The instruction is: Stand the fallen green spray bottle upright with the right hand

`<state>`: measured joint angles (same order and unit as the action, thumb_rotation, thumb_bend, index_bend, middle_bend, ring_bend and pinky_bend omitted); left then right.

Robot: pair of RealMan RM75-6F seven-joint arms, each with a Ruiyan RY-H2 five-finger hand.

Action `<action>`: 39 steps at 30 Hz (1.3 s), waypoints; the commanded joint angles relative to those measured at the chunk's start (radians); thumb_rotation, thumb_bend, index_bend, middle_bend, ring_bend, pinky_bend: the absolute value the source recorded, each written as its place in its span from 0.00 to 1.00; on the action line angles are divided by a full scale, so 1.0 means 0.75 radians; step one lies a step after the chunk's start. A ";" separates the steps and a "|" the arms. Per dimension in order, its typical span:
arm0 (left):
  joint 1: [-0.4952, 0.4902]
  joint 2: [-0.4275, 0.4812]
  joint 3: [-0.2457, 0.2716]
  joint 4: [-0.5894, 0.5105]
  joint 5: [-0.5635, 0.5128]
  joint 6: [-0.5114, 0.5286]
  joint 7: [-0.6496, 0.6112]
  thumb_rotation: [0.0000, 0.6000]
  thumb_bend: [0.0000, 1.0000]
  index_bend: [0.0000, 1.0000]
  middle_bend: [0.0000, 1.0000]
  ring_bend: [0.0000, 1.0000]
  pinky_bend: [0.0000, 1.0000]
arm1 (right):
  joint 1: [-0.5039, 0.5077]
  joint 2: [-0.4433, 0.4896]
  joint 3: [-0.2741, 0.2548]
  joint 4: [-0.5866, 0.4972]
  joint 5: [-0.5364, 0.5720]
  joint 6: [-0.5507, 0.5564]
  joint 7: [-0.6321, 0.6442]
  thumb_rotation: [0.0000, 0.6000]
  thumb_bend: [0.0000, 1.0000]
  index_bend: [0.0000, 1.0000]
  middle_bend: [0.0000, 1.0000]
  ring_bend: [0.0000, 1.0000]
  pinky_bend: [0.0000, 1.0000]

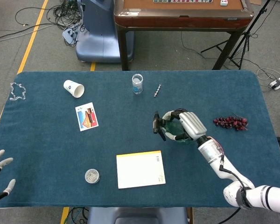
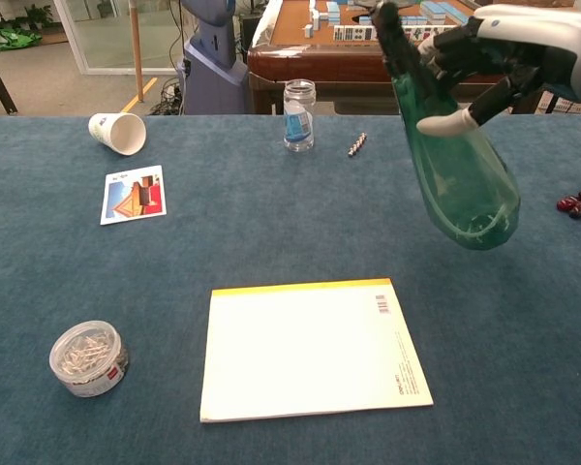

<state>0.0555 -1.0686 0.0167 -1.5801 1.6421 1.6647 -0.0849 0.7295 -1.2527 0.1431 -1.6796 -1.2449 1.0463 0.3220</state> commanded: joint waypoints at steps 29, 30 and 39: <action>0.001 -0.001 0.009 -0.009 -0.014 -0.017 0.024 1.00 0.33 0.24 0.07 0.03 0.01 | -0.097 -0.321 0.026 0.612 -0.345 0.116 0.930 1.00 0.38 0.70 0.50 0.36 0.24; 0.001 -0.001 0.009 -0.009 -0.014 -0.017 0.025 1.00 0.33 0.24 0.07 0.03 0.01 | -0.100 -0.319 0.021 0.617 -0.349 0.116 0.942 1.00 0.34 0.68 0.47 0.33 0.24; -0.001 0.002 0.009 -0.021 -0.007 -0.015 0.037 1.00 0.33 0.24 0.07 0.03 0.01 | -0.112 -0.290 -0.015 0.633 -0.379 0.114 0.972 1.00 0.10 0.31 0.26 0.18 0.17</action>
<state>0.0545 -1.0670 0.0238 -1.5959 1.6366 1.6531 -0.0568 0.6488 -1.4764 0.1370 -1.2013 -1.5244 1.1302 1.0499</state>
